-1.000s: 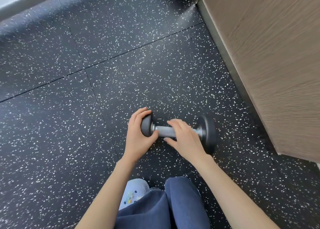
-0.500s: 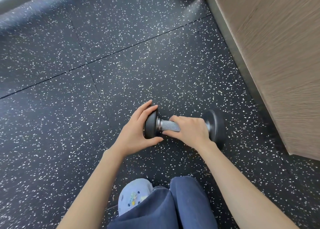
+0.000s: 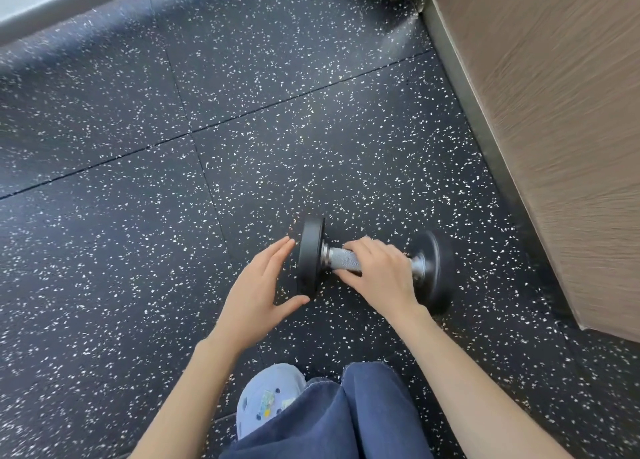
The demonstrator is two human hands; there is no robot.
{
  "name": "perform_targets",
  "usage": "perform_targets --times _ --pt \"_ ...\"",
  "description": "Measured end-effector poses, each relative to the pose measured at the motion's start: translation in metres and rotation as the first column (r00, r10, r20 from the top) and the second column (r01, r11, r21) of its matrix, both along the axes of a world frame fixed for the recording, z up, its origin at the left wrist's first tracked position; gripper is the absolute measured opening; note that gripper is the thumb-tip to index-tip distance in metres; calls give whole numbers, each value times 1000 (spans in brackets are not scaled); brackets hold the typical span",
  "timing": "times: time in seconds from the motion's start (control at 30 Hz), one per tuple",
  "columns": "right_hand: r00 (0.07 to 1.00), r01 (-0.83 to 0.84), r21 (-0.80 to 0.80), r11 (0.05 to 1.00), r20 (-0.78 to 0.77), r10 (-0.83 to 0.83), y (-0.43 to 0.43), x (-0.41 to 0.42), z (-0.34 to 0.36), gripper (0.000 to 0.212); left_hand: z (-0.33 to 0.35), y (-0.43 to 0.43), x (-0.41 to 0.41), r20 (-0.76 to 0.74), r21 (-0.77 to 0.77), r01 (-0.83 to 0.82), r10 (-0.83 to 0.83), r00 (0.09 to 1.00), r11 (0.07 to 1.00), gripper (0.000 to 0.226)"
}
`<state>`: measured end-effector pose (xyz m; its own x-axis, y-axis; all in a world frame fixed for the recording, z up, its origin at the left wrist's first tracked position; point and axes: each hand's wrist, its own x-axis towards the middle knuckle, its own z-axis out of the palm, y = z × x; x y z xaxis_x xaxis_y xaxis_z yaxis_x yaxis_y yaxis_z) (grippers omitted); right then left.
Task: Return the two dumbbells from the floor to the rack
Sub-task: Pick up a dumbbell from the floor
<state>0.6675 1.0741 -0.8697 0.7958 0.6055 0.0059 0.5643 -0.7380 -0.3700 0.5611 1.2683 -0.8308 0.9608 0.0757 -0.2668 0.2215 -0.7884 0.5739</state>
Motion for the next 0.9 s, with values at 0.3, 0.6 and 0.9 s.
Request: perform_targets --times 0.3,0.6,0.9 --pt "992 -45 -6 999 114 45 4 27 -12 41 -9 12 -5 -28 245 -25 33 999 969 65" --pt "988 -12 -64 998 154 22 21 73 -8 38 -20 11 17 -63 353 17 5 998 935 59" --pt "999 -37 -174 984 27 43 27 86 3 55 -31 20 29 -126 382 72 -25 992 922 61"
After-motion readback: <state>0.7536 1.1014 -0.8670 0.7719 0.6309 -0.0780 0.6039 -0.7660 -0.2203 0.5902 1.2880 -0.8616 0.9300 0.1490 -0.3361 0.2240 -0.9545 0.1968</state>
